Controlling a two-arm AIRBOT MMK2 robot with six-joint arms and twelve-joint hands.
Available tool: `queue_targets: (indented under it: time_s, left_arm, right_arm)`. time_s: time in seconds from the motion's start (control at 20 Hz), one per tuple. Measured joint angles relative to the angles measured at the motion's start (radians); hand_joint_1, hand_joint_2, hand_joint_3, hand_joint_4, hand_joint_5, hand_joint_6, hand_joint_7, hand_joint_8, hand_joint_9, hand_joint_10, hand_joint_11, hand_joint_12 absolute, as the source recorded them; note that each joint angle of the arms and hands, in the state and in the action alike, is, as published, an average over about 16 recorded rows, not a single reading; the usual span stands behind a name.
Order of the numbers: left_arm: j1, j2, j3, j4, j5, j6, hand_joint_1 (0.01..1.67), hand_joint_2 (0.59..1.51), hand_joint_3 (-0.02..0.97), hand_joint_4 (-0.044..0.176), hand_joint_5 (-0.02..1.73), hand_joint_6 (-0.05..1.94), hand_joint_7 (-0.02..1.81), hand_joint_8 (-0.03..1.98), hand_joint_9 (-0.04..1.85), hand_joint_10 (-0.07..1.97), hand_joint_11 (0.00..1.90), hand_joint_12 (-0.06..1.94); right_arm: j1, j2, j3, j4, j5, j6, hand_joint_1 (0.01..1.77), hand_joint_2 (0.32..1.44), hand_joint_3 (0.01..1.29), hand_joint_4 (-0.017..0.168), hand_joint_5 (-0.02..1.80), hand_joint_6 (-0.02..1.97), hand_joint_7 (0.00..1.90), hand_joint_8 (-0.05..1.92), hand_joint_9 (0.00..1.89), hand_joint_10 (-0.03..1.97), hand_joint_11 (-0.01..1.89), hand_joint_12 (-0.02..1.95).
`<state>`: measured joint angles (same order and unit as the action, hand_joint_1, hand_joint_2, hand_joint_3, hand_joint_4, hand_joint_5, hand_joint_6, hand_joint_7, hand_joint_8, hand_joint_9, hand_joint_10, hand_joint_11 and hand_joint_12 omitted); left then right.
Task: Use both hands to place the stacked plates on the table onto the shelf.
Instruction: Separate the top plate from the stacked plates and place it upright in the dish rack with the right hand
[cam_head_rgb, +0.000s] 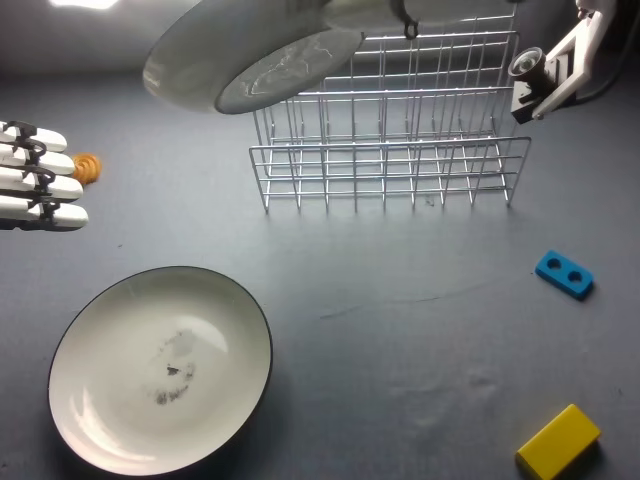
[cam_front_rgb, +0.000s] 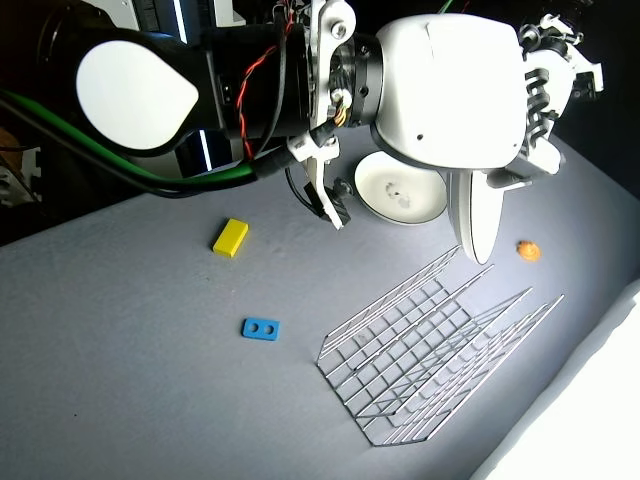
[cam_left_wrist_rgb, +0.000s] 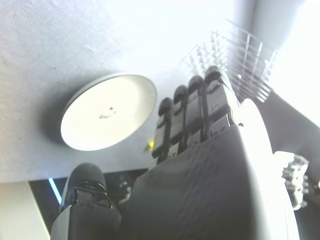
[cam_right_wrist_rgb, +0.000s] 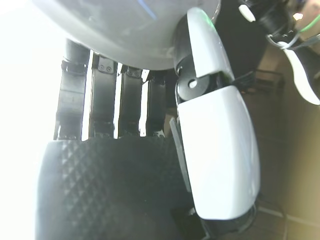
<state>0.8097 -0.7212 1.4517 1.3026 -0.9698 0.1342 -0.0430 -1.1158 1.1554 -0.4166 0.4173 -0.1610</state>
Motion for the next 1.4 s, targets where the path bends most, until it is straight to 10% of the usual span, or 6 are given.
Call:
queue_targets:
  time_s: [1.4]
  left_arm:
    - [-0.007,-0.002,-0.025,0.017,-0.007,0.0,0.02,1.145,0.005,0.008,0.11,0.02,0.09,0.0,0.06,0.01,0.02,0.0]
  right_arm:
    - [-0.085,-0.151,0.255,0.309,-0.246,-0.017,1.17,1.14,0.01,0.012,0.77,1.22,0.88,1.14,0.8,0.81,0.54,1.51]
